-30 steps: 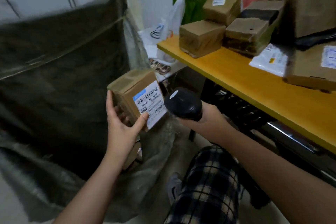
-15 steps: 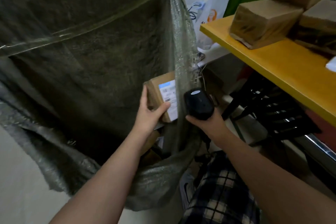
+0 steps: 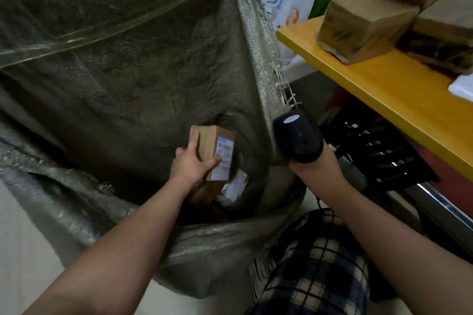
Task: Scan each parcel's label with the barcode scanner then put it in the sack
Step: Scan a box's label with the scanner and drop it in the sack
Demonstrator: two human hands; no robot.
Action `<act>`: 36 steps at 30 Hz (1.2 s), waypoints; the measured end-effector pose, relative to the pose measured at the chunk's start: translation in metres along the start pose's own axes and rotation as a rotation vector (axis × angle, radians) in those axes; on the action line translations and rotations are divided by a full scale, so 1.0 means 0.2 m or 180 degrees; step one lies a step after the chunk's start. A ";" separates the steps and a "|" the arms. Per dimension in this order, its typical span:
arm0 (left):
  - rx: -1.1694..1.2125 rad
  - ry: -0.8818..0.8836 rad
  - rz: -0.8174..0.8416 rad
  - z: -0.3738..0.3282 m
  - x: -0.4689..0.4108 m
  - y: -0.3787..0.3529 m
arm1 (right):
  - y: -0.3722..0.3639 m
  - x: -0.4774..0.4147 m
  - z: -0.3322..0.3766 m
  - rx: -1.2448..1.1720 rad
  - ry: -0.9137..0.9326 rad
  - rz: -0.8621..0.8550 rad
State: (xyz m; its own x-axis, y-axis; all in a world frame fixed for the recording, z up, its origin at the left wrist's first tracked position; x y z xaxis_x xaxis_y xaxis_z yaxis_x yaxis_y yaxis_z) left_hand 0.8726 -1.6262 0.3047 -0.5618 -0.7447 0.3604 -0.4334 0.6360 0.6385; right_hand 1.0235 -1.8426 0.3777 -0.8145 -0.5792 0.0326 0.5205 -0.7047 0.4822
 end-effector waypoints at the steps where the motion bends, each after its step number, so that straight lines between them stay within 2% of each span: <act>1: -0.0356 0.0047 0.0012 0.01 -0.01 -0.01 | 0.02 0.01 0.00 -0.0001 0.0008 -0.0013; 4: -0.1134 0.0087 0.0032 0.05 -0.03 -0.06 | 0.05 0.03 -0.02 -0.0068 -0.0034 -0.0098; 9: -0.1408 -0.0085 0.0113 -0.02 -0.01 -0.11 | 0.03 0.03 -0.03 0.0020 0.0010 -0.0284; 12: -0.1136 -0.0593 -0.0282 -0.17 0.06 -0.07 | 0.02 0.02 0.00 0.0130 0.0095 -0.0366; 16: -0.0449 -0.1630 -0.0895 -0.44 0.24 0.03 | 0.08 0.05 0.04 0.0033 0.0134 -0.0596; 22: -0.0255 -0.2626 -0.0895 -0.88 0.55 0.04 | 0.36 0.15 0.16 -0.0408 0.0090 -0.1019; 27: -0.0441 -0.2976 -0.0717 -1.17 0.63 -0.07 | 0.66 0.23 0.22 -0.0400 0.0279 -0.1434; 36: -0.0843 -0.3007 -0.0832 -1.83 0.44 -0.05 | 1.08 0.04 0.47 -0.0354 0.0369 -0.1668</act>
State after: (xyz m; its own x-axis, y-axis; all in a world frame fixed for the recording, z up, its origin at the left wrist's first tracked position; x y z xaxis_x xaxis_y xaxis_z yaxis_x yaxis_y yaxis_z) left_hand 1.0855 -1.7719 0.5789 -0.8487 -0.3163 -0.4239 -0.5168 0.3255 0.7918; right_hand 1.1046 -1.9613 0.5641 -0.9417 -0.1759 -0.2867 0.0817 -0.9464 0.3123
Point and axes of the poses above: each hand's wrist, its own x-axis away from the middle knuckle, its own y-axis out of the back of the hand, z = x × y, the point moved 2 cm from there along -x, towards the middle knuckle, and after that the axes turned 2 degrees about x, right-handed, at the moved point
